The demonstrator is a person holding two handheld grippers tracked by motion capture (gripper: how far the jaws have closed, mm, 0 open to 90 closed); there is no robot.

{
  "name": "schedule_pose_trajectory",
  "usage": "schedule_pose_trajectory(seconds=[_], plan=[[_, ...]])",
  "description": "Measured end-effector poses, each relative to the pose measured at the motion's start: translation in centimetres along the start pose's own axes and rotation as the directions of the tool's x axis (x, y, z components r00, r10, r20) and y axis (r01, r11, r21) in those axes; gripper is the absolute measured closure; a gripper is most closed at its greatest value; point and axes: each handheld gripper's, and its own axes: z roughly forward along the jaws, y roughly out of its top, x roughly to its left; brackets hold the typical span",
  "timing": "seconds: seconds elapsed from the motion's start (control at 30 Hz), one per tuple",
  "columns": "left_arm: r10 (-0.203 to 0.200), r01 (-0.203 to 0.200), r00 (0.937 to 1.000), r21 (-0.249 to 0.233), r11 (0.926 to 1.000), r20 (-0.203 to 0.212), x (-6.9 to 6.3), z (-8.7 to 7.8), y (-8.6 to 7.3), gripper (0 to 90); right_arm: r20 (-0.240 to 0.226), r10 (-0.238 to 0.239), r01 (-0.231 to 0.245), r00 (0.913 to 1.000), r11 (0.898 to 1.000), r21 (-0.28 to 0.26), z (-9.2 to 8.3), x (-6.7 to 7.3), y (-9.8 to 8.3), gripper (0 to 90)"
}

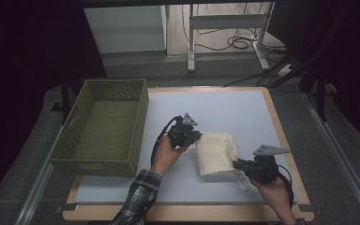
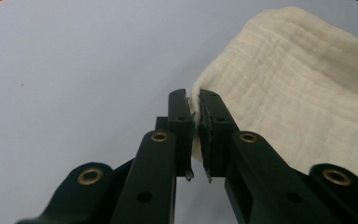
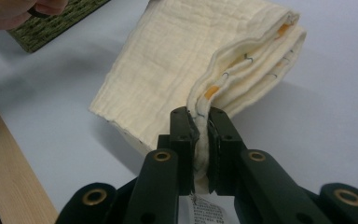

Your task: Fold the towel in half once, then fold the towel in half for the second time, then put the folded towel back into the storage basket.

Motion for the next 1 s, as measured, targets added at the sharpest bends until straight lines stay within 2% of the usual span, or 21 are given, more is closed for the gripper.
schedule_pose_trajectory(seconds=[0.57, 1.0], plan=[[-0.005, 0.006, 0.9985, 0.006, 1.0, -0.054, 1.4, -2.7, -0.1, 84.0, -0.037, -0.035, 0.035, 0.9987, 0.999, -0.013, 1.6, 1.6, 2.1, 82.1], [-0.007, 0.007, 0.9927, -0.003, 1.0, -0.121, 3.0, -6.3, 0.0, 83.8, -0.071, -0.072, 0.07, 0.9948, 0.997, -0.029, 3.4, 3.3, 4.6, 82.1]])
